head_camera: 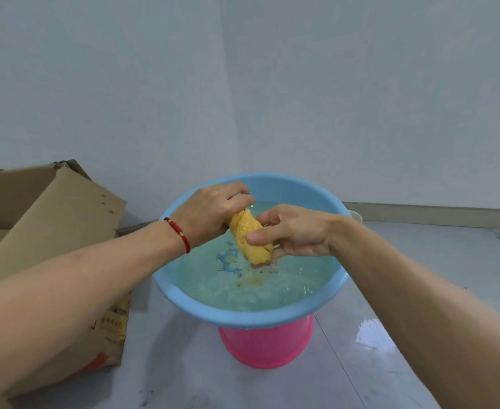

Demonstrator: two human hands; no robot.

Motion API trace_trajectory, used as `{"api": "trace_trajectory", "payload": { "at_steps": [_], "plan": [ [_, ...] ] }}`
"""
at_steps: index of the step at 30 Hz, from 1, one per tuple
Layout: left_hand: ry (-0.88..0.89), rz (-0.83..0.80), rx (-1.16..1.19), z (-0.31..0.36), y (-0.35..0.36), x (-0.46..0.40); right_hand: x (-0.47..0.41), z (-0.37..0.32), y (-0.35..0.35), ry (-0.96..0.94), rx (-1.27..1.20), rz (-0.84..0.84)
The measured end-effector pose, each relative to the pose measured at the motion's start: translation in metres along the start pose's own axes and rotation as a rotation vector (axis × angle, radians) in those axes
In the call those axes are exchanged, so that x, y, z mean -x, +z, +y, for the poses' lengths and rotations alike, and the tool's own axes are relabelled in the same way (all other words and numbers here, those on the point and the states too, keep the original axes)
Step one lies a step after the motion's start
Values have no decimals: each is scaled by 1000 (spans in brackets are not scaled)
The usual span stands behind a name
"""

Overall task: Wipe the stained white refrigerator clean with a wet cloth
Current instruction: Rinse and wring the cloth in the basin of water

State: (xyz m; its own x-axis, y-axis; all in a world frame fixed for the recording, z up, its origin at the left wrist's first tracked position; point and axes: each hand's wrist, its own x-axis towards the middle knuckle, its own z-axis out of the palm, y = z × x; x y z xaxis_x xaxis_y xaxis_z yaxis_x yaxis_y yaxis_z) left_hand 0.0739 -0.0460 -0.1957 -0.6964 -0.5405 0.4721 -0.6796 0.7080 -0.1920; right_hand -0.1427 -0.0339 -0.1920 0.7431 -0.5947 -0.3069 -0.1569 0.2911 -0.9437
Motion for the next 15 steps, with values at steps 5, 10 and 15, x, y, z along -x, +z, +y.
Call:
{"api": "trace_trajectory", "payload": {
  "at_steps": [5, 10, 15],
  "plan": [
    [164, 51, 0, -5, -8, -8, -15, 12, 35, 27, -246, -42],
    [147, -95, -141, -13, -12, 1, -20, 6, 33, 58, -171, 10],
    [-115, -411, -323, 15, -15, -13, -38, 10, 28, 8, 729, 510]
  ]
}}
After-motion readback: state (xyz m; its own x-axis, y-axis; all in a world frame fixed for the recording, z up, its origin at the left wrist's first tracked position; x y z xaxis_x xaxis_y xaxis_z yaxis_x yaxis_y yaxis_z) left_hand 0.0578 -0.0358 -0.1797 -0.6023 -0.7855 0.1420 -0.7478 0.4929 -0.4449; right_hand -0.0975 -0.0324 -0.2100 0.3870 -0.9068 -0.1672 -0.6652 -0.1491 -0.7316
